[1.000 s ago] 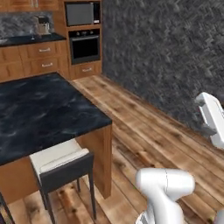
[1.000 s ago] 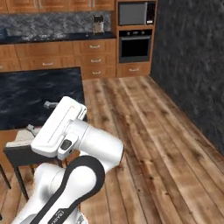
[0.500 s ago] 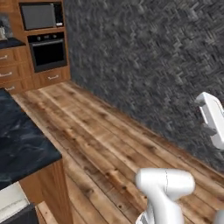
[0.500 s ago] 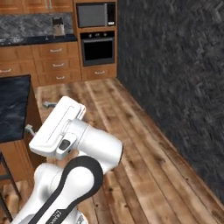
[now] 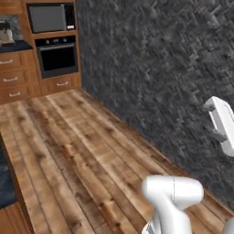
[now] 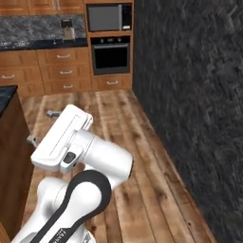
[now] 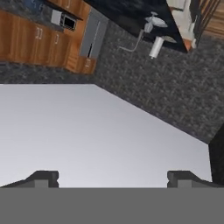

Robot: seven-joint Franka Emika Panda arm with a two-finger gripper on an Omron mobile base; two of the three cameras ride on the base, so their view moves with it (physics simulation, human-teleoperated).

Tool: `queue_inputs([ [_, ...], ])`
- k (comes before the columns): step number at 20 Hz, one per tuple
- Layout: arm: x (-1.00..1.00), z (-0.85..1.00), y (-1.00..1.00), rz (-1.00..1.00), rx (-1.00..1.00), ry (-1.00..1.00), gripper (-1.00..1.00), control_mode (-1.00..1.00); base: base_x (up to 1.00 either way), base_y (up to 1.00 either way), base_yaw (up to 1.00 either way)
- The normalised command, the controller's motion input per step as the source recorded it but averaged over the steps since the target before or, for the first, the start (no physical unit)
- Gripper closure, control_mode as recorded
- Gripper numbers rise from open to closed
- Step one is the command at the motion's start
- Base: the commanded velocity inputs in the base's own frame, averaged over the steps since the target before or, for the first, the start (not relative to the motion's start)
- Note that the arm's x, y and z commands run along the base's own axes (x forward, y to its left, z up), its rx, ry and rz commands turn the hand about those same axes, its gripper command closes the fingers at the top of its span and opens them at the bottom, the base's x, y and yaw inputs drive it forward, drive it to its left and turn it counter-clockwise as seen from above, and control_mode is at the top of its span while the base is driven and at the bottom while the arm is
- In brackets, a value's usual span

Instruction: Retrieve the wine glasses from the counter and place one next to each plate.

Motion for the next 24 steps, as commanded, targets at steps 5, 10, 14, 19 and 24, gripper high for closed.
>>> queue_inputs([
  [5,0.0,0.0,0.0,0.0,0.0,0.0,-1.0,1.0,1.0,0.1,0.59],
  [10,0.0,0.0,0.0,0.0,0.0,0.0,-1.0,1.0,1.0,-0.02,0.67],
  [14,0.0,0.0,0.0,0.0,0.0,0.0,-1.0,1.0,1.0,-0.21,0.51],
  [19,0.0,0.0,0.0,0.0,0.0,0.0,-1.0,1.0,1.0,-0.43,0.39],
  [24,0.0,0.0,0.0,0.0,0.0,0.0,-1.0,1.0,1.0,-0.53,0.19],
])
